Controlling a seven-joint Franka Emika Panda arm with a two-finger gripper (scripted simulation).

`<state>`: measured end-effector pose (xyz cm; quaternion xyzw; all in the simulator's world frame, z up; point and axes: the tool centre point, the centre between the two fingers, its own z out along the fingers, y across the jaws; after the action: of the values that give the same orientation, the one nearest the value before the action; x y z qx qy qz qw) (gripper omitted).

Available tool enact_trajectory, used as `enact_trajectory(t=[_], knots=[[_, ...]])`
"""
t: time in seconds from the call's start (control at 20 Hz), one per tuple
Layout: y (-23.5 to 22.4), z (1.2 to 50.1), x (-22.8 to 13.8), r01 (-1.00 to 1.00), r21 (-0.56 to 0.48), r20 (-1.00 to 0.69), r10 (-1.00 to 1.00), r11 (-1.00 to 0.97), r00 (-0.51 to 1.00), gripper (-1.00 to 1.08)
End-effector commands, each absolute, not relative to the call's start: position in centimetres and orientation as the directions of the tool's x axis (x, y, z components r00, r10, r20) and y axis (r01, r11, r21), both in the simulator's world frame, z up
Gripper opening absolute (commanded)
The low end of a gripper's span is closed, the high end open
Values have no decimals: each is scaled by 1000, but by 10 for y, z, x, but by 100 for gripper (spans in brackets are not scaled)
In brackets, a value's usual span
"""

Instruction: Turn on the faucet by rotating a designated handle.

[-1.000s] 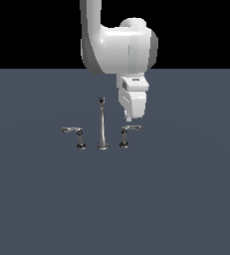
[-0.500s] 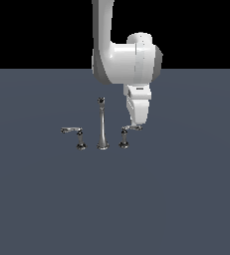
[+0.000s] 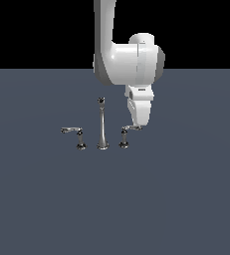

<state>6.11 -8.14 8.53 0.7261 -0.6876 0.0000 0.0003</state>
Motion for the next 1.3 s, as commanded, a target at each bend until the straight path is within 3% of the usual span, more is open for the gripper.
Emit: enact_trajectory(t=[0.0,1.25], knots=[[-85,85,54,-999,0,1,-999,-54,54,-100],[-85,86,-12,-999,-2,0,-999,-54,54,-100]])
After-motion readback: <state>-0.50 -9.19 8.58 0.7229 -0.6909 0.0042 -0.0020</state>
